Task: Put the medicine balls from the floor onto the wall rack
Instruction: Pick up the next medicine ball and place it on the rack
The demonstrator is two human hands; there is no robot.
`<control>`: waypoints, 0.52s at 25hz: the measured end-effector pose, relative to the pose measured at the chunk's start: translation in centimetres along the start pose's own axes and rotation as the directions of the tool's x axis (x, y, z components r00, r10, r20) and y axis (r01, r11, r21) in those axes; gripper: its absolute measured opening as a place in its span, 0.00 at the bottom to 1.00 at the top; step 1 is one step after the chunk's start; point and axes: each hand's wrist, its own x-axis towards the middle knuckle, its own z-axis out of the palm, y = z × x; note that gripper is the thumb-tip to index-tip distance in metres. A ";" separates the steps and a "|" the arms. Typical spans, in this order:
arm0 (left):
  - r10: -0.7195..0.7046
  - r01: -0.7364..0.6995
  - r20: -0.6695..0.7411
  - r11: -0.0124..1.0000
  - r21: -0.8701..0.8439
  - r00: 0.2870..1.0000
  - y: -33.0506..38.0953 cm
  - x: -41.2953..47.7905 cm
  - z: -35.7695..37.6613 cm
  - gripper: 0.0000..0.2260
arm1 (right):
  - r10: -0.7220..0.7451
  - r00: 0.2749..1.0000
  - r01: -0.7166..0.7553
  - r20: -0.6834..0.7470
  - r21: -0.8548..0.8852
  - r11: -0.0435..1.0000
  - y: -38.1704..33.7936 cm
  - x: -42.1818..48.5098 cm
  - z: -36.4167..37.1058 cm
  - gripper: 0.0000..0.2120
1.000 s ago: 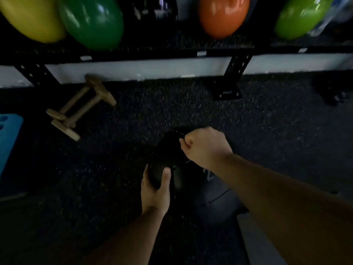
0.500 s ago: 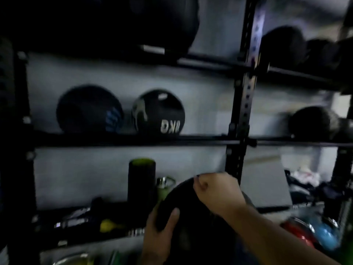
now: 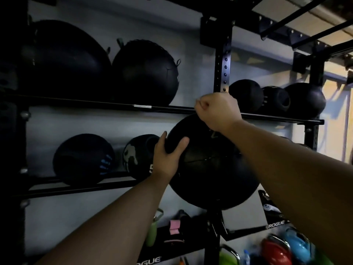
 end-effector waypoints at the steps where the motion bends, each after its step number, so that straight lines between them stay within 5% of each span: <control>1: -0.015 0.015 0.001 1.000 -0.002 1.000 -0.3 0.5 0.9 0.62 | 0.011 1.000 -0.011 0.001 -0.001 1.000 1.2 0.1 0.4 0.25; 10: -0.009 0.032 -0.097 0.970 0.241 0.995 -10.2 12.5 8.3 0.50 | 0.074 0.997 -0.073 0.001 0.132 0.988 17.1 0.1 14.4 0.27; 13: 0.087 -0.037 -0.146 0.949 0.314 0.985 -12.4 18.2 8.9 0.30 | 0.036 0.998 -0.022 -0.056 0.232 0.973 20.4 2.2 19.7 0.26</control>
